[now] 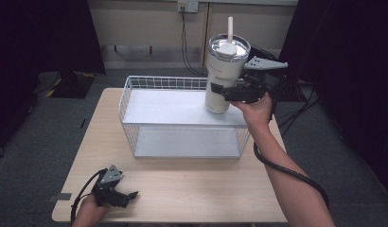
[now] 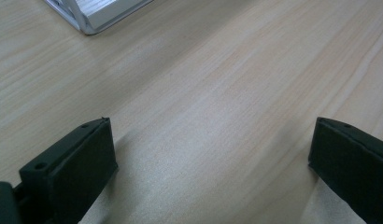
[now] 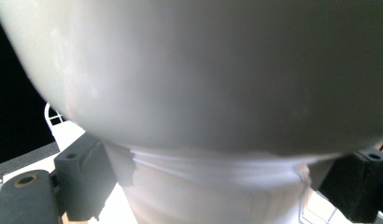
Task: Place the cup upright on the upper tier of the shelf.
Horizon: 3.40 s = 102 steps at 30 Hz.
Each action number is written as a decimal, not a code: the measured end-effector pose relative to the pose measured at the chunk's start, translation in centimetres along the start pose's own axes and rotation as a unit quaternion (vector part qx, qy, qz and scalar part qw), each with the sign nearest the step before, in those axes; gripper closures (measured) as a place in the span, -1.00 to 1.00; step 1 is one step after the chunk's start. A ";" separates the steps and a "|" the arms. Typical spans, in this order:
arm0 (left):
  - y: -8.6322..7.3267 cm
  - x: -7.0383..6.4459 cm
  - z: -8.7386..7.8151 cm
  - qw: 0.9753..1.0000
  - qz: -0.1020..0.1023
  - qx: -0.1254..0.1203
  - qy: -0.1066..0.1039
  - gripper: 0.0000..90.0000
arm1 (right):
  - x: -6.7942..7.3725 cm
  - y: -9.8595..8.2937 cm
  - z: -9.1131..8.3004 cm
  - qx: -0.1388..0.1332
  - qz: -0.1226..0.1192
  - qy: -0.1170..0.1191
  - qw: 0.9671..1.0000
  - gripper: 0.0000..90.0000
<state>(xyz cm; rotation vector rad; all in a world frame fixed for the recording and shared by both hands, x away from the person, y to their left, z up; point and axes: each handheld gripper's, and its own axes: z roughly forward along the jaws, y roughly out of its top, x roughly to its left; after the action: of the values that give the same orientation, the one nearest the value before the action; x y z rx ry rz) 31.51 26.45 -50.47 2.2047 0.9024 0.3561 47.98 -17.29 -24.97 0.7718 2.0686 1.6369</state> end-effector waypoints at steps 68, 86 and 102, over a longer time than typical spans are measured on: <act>0.0 0.0 0.0 1.000 0.000 -0.002 0.002 -1.00 | 0.2 -2.0 2.4 0.041 0.008 -0.012 0.999 -0.81; 0.0 0.0 0.0 1.000 0.000 -0.002 0.002 -1.00 | 0.7 -2.7 0.0 0.066 -0.008 -0.008 0.998 -0.81; 0.0 0.0 0.0 1.000 0.001 0.001 0.001 -1.00 | 2.4 -3.4 -1.8 0.068 -0.032 0.028 0.997 -0.80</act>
<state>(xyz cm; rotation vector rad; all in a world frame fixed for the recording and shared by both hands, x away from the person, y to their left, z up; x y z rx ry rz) 31.49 26.43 -50.51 2.2064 0.9028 0.3583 44.40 -17.69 -27.75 0.7028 2.2392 1.5123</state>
